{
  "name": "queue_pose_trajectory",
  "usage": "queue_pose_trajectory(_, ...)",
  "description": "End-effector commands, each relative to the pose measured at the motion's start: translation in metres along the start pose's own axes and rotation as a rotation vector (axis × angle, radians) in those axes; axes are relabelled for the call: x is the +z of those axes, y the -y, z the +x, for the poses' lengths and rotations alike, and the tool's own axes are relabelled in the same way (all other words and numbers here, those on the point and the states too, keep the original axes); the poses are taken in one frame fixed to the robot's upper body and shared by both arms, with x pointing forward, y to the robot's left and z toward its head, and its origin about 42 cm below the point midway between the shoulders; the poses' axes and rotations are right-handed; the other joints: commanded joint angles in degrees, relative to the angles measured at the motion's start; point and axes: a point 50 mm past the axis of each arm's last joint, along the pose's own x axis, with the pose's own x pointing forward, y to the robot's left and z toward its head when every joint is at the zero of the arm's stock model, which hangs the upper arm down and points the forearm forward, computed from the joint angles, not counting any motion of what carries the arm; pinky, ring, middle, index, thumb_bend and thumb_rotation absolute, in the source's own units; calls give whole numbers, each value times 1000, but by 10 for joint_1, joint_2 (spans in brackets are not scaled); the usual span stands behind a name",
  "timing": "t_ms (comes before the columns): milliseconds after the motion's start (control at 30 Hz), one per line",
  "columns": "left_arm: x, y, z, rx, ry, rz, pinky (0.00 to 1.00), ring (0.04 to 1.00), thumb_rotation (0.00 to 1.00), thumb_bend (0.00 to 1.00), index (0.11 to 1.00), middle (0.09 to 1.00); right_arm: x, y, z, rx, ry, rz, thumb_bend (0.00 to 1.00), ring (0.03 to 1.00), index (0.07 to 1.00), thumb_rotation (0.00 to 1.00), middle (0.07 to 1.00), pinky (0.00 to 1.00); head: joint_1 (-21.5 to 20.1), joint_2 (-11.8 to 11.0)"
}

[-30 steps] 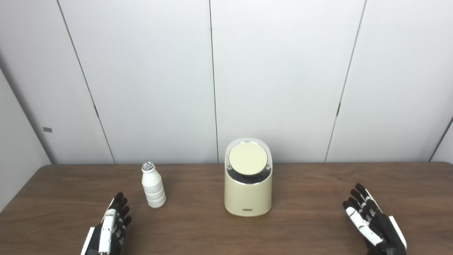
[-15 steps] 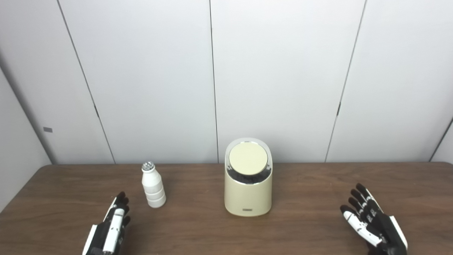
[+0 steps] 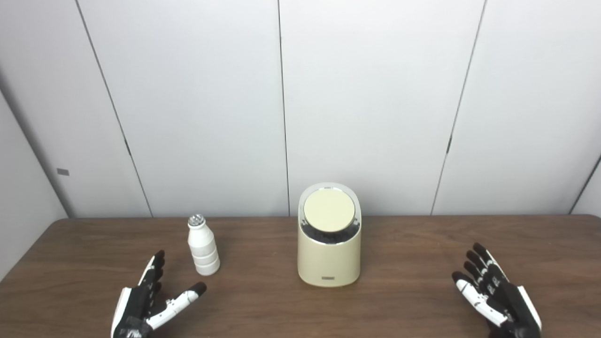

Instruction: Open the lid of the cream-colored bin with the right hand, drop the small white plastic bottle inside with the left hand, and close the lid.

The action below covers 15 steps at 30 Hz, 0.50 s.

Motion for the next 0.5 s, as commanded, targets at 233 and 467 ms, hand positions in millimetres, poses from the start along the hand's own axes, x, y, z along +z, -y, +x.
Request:
queue_pose_trajectory(233,17,-3,5,-16,123,-38,1000,1000,310,949,1000,991,30,-2,17,79,130,-78,266,968,969,738,968,950,0,-1)
queue_pose_trajectory(467,19,-1,2,-16,129,-23,1000,999,377,964,998,978,57,-10,41,141,226,-270,750,968,955,754,966,937,-3,0)
